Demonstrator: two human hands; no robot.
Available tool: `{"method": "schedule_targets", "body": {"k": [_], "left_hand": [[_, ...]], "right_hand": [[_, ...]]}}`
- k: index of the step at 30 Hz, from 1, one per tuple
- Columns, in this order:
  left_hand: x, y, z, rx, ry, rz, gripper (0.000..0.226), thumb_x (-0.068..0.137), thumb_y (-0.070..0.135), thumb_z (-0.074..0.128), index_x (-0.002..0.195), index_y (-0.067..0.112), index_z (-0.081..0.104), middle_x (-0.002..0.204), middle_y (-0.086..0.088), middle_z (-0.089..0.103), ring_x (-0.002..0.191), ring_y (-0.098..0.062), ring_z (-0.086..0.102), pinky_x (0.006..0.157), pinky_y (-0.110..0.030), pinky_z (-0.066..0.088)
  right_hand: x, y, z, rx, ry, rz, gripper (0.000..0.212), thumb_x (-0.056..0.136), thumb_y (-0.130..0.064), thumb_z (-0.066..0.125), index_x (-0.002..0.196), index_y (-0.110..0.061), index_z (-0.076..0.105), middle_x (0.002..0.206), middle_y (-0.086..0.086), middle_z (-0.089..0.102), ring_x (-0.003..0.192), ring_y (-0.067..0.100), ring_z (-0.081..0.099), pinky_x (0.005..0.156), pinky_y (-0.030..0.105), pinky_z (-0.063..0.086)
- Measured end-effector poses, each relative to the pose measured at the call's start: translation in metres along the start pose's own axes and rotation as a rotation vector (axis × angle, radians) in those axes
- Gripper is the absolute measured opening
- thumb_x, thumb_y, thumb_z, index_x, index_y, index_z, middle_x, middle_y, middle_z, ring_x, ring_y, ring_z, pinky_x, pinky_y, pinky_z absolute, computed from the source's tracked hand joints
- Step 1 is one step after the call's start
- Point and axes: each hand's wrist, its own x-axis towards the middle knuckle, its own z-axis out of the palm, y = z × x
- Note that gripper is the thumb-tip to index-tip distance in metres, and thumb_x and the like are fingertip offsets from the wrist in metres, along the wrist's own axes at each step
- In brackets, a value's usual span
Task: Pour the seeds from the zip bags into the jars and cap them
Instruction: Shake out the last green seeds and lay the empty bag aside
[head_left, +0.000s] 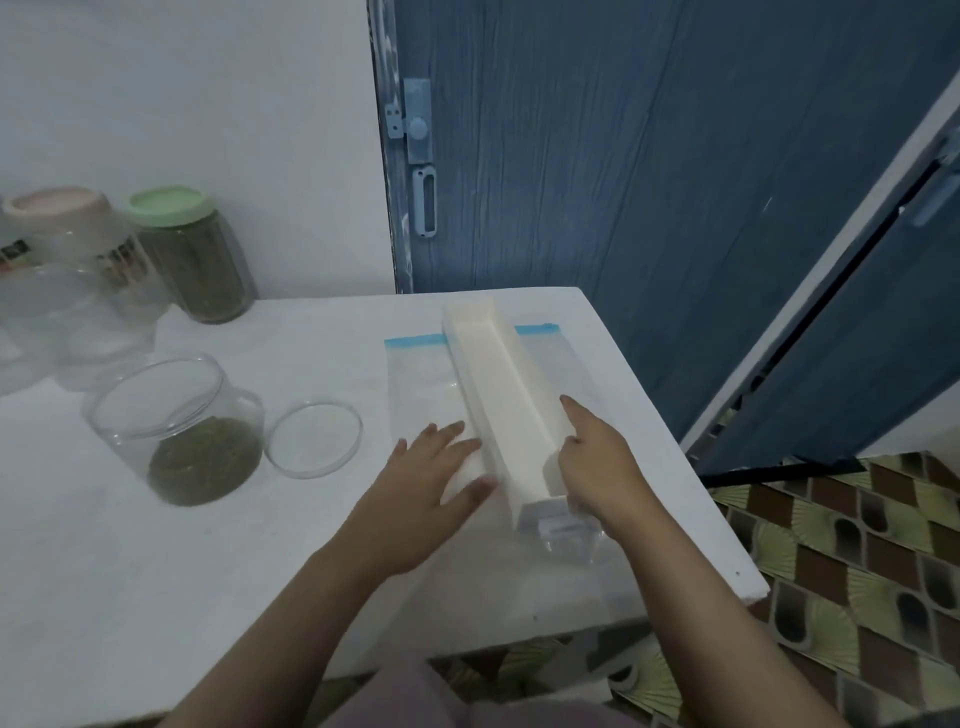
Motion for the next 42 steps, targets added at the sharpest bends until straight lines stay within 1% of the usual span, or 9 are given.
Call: {"method": "schedule_targets", "body": {"k": [6, 12, 15, 20, 22, 25, 33, 39, 42], "left_hand": [[0.009, -0.033, 0.019, 0.142, -0.082, 0.056, 0.122, 0.059, 0.096, -0.014, 0.157, 0.032, 0.020, 0.166, 0.015, -0.001, 0.151, -0.005, -0.009, 0.121, -0.033, -0.012], [0.043, -0.047, 0.006, 0.176, -0.020, -0.022, 0.069, 0.098, 0.062, 0.026, 0.158, 0.028, 0.021, 0.167, 0.010, 0.003, 0.153, -0.009, -0.007, 0.123, -0.043, -0.010], [0.038, -0.054, 0.004, 0.038, 0.110, -0.003, 0.074, 0.092, 0.074, 0.027, 0.150, 0.030, 0.037, 0.163, 0.011, 0.021, 0.153, -0.010, 0.002, 0.124, -0.044, -0.003], [0.007, -0.071, 0.015, -0.056, 0.191, 0.097, 0.096, 0.073, 0.094, 0.027, 0.143, 0.032, 0.048, 0.157, 0.013, 0.031, 0.152, -0.012, 0.012, 0.123, -0.035, 0.014], [0.005, -0.075, 0.017, -0.035, 0.224, 0.107, 0.080, 0.083, 0.082, 0.039, 0.143, 0.030, 0.050, 0.156, 0.012, 0.034, 0.151, -0.013, 0.016, 0.120, -0.028, 0.015], [0.007, -0.076, 0.018, -0.054, 0.291, 0.128, 0.042, 0.097, 0.034, 0.061, 0.139, 0.028, 0.056, 0.153, 0.014, 0.041, 0.148, -0.009, 0.023, 0.120, -0.027, 0.022], [0.006, -0.076, 0.007, -0.037, 0.229, 0.130, 0.045, 0.102, 0.011, 0.048, 0.142, 0.030, 0.052, 0.148, 0.026, 0.036, 0.143, 0.006, 0.022, 0.106, 0.002, 0.012], [0.005, -0.077, -0.002, -0.039, 0.115, 0.137, 0.060, 0.091, 0.005, 0.039, 0.143, 0.033, 0.049, 0.148, 0.030, 0.029, 0.144, 0.005, 0.018, 0.121, -0.022, 0.015], [0.005, -0.077, 0.002, -0.003, 0.013, 0.139, 0.070, 0.080, 0.018, 0.027, 0.147, 0.032, 0.043, 0.152, 0.024, 0.023, 0.146, 0.002, 0.012, 0.125, -0.031, 0.004]], "right_hand": [[0.031, 0.016, 0.016, -0.103, 0.028, 0.052, 0.069, 0.095, 0.004, 0.031, 0.158, -0.023, 0.021, 0.149, 0.006, 0.044, 0.130, 0.027, 0.047, 0.101, 0.030, 0.042], [0.076, -0.003, 0.029, -0.245, 0.052, 0.018, 0.069, 0.095, 0.000, 0.036, 0.158, -0.017, 0.015, 0.150, 0.009, 0.039, 0.136, 0.030, 0.040, 0.108, 0.039, 0.039], [0.084, -0.011, 0.024, -0.278, 0.001, -0.034, 0.058, 0.104, -0.015, 0.038, 0.158, -0.014, 0.015, 0.146, 0.014, 0.041, 0.132, 0.032, 0.044, 0.103, 0.037, 0.039], [0.048, 0.035, -0.002, -0.113, 0.234, -0.302, 0.035, 0.104, -0.029, 0.045, 0.136, -0.023, 0.057, 0.141, 0.002, 0.051, 0.127, 0.023, 0.050, 0.109, 0.046, 0.039], [0.029, 0.064, -0.007, -0.086, 0.265, -0.347, 0.032, 0.103, -0.038, 0.047, 0.129, -0.031, 0.062, 0.140, -0.004, 0.050, 0.129, 0.017, 0.046, 0.111, 0.049, 0.037], [0.016, 0.097, -0.013, -0.120, 0.157, -0.324, 0.032, 0.095, -0.049, 0.052, 0.125, -0.043, 0.064, 0.140, -0.012, 0.042, 0.124, 0.007, 0.041, 0.115, 0.046, 0.031], [0.022, 0.095, -0.011, 0.038, 0.133, -0.348, 0.024, 0.090, -0.014, 0.072, 0.100, -0.035, 0.077, 0.107, -0.011, 0.062, 0.101, 0.005, 0.061, 0.092, 0.017, 0.048], [0.022, 0.084, -0.017, 0.244, 0.248, -0.341, 0.024, 0.089, 0.006, 0.067, 0.104, -0.009, 0.077, 0.108, 0.000, 0.058, 0.090, -0.011, 0.059, 0.081, 0.002, 0.042], [0.028, 0.091, -0.020, 0.092, 0.160, -0.298, 0.032, 0.093, 0.007, 0.060, 0.101, -0.018, 0.078, 0.114, -0.005, 0.057, 0.093, 0.002, 0.060, 0.080, 0.005, 0.040]]}}
